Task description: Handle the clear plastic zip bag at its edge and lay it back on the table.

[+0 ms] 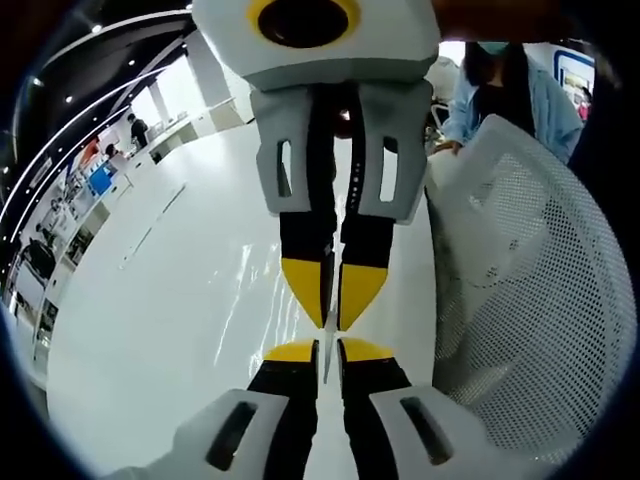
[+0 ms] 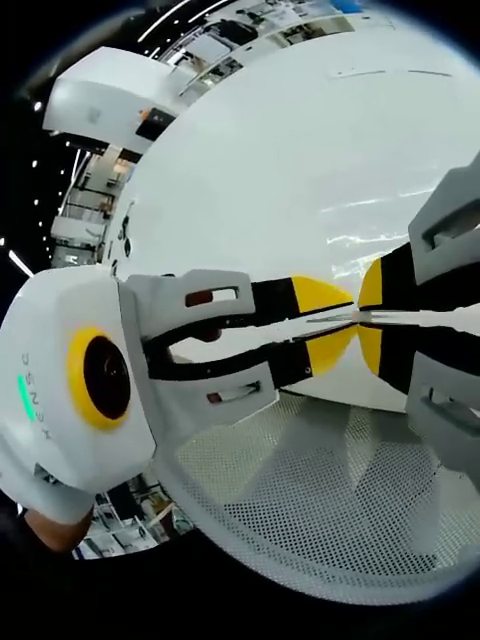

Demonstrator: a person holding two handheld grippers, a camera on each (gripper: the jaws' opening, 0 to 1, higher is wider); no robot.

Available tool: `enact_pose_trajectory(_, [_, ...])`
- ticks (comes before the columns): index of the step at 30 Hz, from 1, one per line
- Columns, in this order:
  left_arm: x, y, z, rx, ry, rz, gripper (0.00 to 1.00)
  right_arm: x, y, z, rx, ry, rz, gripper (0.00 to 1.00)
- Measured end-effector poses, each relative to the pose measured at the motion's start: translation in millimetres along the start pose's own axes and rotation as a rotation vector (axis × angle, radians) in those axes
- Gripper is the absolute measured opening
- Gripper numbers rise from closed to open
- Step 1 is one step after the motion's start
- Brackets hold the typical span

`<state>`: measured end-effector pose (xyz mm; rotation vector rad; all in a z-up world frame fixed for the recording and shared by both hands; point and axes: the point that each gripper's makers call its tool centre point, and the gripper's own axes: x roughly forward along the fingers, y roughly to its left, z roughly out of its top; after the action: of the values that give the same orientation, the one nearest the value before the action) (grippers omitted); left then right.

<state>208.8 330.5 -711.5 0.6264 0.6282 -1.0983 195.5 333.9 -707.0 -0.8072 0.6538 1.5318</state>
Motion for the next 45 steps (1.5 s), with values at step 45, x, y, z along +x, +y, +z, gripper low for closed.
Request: enact_pose_trajectory(45, [2, -5.9, -3.9, -0.027, 0.003, -0.024, 0.00, -8, -6, -18.6, -0.007, 0.036, -0.013, 0.00])
